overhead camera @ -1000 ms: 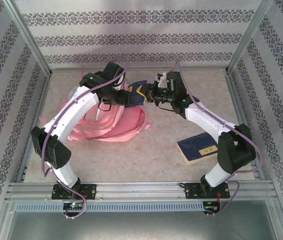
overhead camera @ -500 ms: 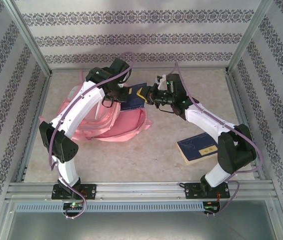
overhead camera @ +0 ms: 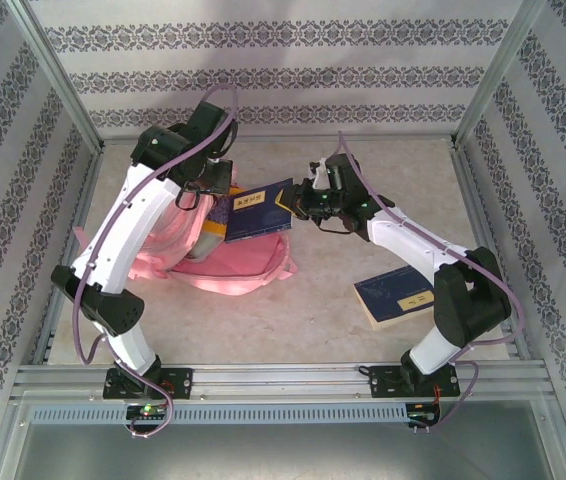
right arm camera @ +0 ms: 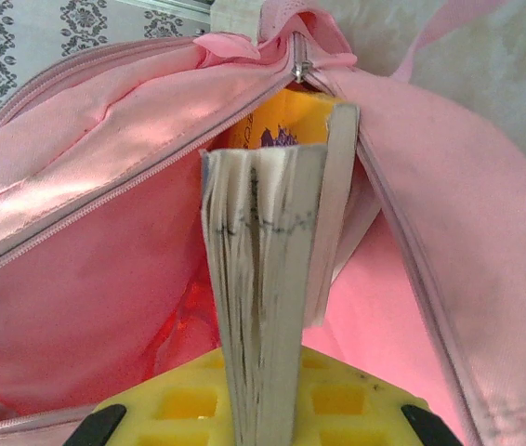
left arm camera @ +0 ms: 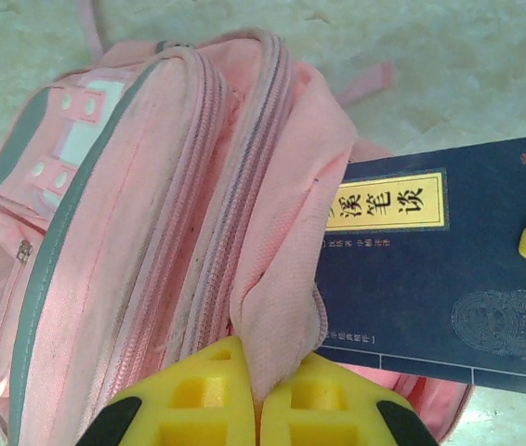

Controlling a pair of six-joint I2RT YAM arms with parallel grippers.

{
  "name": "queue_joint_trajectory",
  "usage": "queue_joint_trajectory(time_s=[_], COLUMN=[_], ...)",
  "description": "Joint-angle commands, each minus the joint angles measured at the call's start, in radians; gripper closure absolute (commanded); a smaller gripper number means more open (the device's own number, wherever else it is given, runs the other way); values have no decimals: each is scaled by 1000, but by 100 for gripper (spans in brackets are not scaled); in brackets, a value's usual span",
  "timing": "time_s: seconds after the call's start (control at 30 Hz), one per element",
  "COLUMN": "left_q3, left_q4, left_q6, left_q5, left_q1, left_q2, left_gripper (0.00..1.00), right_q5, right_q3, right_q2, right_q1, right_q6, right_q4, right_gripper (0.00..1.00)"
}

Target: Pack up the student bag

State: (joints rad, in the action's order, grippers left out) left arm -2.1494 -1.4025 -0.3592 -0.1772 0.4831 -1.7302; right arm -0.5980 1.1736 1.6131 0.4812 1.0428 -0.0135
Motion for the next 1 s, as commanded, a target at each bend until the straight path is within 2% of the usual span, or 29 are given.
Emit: queue_joint_trajectory(time_s=[0.0,0.13,0.4,0.63,0.77,0.83,0.97], left_q3=[-55,-61,-114,-124,-129,-130,-125], left_q4=[16,36,88,103,117,121,127], left_q6=[9,-7,-53,-70,-90,-100,-118], left_q5=[-23,13,123,174,202,216,237], left_q1=[-22,-41,-75,-84,-99,-114,-150], left_q2=[57,57,39,22,5,-1,-12], left_gripper=[100,100,100,100,100,100,100], right_q5=[3,31,191,334,371,386,333], right_q3=[69,93,165,402,575,612,646], right_q2=[5,28,171,401,550,602,655], right_q1=[27,62,162,262,313,331,339], right_q6=[19,109,291,325,323,332,317], right_q4=[47,73,178,137,25,22,52], right_gripper=[100,100,100,100,92,80,41])
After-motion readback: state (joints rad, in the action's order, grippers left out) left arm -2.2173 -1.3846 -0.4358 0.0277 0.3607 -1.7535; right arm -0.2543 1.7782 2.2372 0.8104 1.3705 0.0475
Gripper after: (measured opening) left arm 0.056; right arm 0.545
